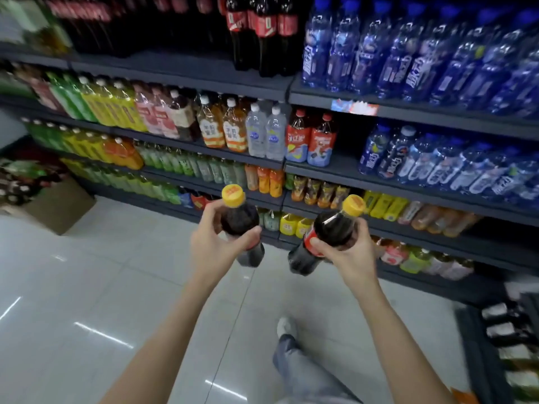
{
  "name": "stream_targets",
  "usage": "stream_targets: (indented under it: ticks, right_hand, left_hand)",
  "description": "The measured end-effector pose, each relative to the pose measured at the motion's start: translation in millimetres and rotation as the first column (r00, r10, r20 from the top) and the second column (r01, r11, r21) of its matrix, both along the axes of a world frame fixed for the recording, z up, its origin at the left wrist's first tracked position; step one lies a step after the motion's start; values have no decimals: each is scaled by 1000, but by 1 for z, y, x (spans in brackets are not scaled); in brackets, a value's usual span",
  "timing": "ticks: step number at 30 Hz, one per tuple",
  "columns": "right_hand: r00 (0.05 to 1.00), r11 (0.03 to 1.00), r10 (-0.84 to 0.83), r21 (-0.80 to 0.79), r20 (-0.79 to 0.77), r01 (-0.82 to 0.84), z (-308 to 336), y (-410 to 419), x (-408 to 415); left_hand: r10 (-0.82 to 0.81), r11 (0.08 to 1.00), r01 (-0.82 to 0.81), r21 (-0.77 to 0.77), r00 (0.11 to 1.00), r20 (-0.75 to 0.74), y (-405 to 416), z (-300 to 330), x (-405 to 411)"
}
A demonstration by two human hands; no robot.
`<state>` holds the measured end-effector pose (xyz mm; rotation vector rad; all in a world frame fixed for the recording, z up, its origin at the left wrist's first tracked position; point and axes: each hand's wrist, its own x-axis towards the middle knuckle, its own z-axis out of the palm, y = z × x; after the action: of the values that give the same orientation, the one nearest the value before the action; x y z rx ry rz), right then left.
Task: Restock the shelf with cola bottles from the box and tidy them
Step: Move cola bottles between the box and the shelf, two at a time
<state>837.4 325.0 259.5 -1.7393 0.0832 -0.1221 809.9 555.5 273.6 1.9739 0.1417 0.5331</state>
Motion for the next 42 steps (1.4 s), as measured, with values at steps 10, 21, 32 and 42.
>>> stream_targets:
  ticks: [10,21,32,42]
  right_hand:
    - [974,1000,19,11,226,-22,62,81,228]
    - [896,971,-229,27,379,237,103,166,379]
    - [786,870,-415,-54,458,490,115,211,447]
    - [725,737,-525,-188,447,649,123,214,496]
  left_hand:
    - [175,983,-143,-118,930,325,57,74,218]
    - [27,990,20,-138,945,327,128,112,464]
    - [-106,981,147,-128,954,280,125,112,563]
    - [-248,922,136,363,927,280,128,85,571]
